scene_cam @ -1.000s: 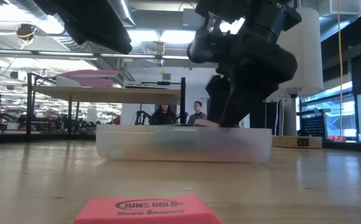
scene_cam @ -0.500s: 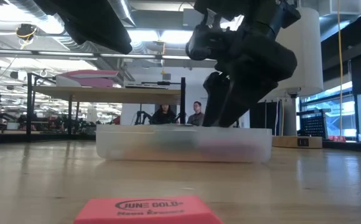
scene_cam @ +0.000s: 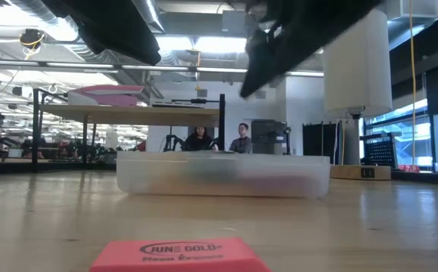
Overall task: Pack school essentials
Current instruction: Put the pink eraser into the blue supply box
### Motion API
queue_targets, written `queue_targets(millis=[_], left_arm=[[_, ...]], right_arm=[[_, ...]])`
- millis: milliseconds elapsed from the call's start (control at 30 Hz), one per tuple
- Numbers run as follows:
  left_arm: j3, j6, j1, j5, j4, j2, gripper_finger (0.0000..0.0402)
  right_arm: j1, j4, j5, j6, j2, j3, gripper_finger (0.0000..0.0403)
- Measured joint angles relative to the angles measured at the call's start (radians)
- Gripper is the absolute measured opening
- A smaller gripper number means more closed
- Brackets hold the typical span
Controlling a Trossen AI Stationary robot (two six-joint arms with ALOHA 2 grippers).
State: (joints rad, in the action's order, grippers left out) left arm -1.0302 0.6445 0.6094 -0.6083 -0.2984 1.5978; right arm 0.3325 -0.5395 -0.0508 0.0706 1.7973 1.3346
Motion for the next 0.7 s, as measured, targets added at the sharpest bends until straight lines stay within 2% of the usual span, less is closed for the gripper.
queue_targets(millis=[233,500,700], left_arm=[[0.000,0.000,0.000,0.000,0.000,0.000,0.0086],[0.000,0.000,0.000,0.000,0.000,0.000,0.0086],[0.000,0.000,0.000,0.000,0.000,0.000,0.0086]], right_arm=[[0.107,0.170,0.000,-0.012,0.001,0.002,0.0399],[0.156,0.177,0.000,0.080,0.002,0.002,0.0399],[0.157,0.191,-0.001,0.035,0.009,0.002,0.0399]])
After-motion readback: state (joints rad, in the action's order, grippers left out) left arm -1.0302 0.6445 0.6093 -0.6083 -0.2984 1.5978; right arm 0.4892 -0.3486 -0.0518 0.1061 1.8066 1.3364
